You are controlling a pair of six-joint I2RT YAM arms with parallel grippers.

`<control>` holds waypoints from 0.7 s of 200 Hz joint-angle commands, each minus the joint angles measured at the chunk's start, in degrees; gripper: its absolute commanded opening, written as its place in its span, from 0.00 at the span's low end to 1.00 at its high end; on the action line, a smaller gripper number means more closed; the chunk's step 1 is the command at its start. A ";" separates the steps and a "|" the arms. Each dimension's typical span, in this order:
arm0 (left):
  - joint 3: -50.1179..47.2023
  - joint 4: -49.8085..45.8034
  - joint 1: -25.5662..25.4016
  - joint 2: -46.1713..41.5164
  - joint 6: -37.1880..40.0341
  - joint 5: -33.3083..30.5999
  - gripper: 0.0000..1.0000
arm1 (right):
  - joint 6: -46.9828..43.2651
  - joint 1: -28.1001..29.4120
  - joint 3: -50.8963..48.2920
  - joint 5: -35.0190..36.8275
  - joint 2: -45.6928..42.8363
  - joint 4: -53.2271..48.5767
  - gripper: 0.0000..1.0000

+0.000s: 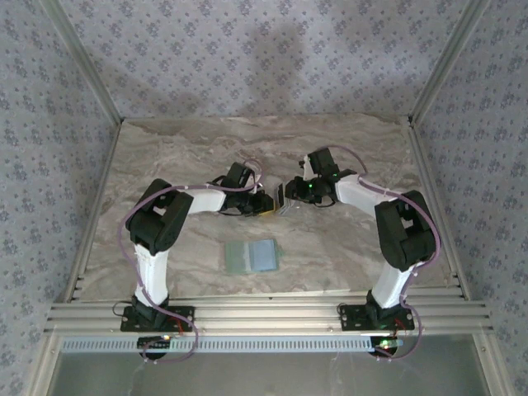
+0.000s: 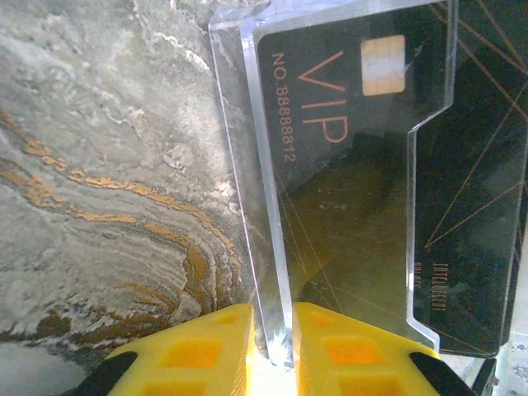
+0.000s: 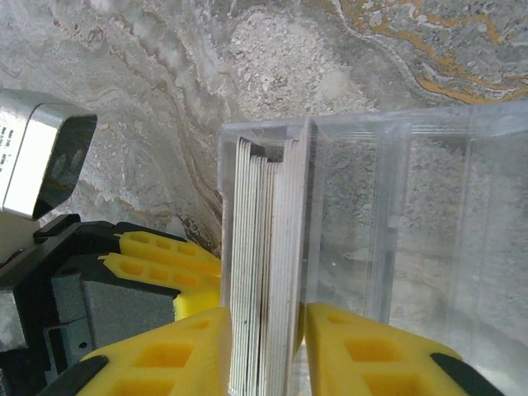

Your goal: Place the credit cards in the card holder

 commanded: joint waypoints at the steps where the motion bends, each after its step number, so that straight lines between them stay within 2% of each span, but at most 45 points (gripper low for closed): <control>1: 1.47 -0.26 -0.32 2.11 0.03 0.20 0.19 | 0.81 -0.50 -1.20 -1.82 -1.80 -0.18 0.29; 25: 1.52 -0.24 -0.33 2.25 0.02 0.20 0.19 | 1.15 -0.83 -1.62 -2.72 -2.49 0.23 0.27; 140: 1.74 0.03 -0.31 3.21 -0.29 0.29 0.19 | 1.94 -2.00 -2.86 -5.06 -4.35 0.66 0.33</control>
